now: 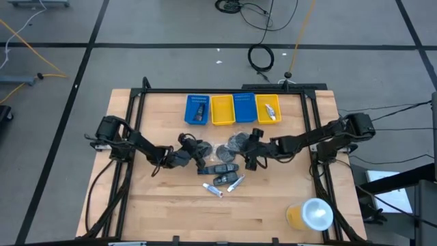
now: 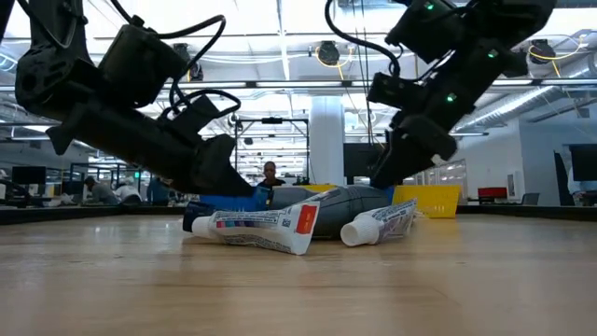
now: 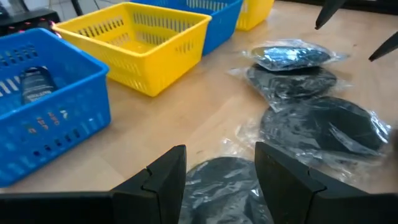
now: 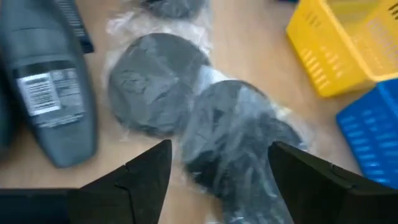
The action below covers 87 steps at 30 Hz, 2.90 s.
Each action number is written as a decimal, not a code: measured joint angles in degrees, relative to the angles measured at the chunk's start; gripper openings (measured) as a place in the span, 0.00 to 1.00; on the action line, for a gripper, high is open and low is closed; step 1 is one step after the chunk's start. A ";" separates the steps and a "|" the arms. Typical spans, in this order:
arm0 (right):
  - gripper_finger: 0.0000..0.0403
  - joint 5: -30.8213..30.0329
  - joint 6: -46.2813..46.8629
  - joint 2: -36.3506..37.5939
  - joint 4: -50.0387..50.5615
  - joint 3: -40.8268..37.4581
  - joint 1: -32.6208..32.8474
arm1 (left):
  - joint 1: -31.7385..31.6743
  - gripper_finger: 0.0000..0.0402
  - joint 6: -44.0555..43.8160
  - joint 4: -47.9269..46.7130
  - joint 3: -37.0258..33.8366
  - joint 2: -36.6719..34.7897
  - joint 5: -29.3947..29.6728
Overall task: Pick & Place Travel size toiletries
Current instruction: Put the black hairbrush into the right blue bin
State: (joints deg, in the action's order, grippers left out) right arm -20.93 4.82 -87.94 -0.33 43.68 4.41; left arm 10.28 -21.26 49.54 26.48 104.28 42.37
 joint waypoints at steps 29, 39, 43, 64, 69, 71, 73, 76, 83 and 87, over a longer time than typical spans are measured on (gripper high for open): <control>0.39 -12.32 -4.22 -2.91 10.29 -0.07 -1.01 | -0.02 0.46 -1.55 -2.47 -0.02 -0.02 -0.33; 0.52 -7.25 -1.38 -2.74 11.72 -0.09 -1.60 | -0.02 0.46 -1.80 -2.63 -0.02 -0.02 -0.37; 0.61 -7.30 -1.96 -2.74 10.72 -1.21 -3.19 | -0.02 0.46 -2.03 -2.63 -0.02 -0.02 -0.39; 0.03 -5.34 -3.21 -0.42 6.75 -6.99 -7.90 | -0.02 0.46 -2.44 -2.54 -0.02 -0.02 -0.50; 0.04 -5.96 4.70 6.46 11.48 -6.59 -4.87 | -0.02 0.46 -2.46 -2.52 -0.01 -0.02 -0.50; 0.04 -5.73 7.46 9.57 11.92 -6.15 -3.95 | -0.02 0.46 -2.49 -2.44 -0.02 -0.02 -0.50; 0.03 -5.58 8.88 12.31 10.25 -5.81 -3.15 | -0.02 0.46 -2.51 -2.30 0.00 -0.02 -0.48; 0.01 -5.60 9.00 15.27 3.31 -5.79 -2.81 | -0.02 0.46 -2.63 -2.21 -0.02 -0.02 -0.50; 0.01 -5.96 11.39 14.13 -13.57 -5.60 -10.90 | -0.02 0.46 -2.66 -1.82 -0.02 -0.02 -0.48; 0.01 -5.98 14.71 12.25 -16.07 -5.66 -17.44 | 0.02 0.46 -2.65 -1.67 -0.01 -0.02 -0.50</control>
State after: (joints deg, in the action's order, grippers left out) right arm -26.91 19.53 -75.69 -16.40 38.02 -13.03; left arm 10.31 -23.91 47.87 26.47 104.27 41.87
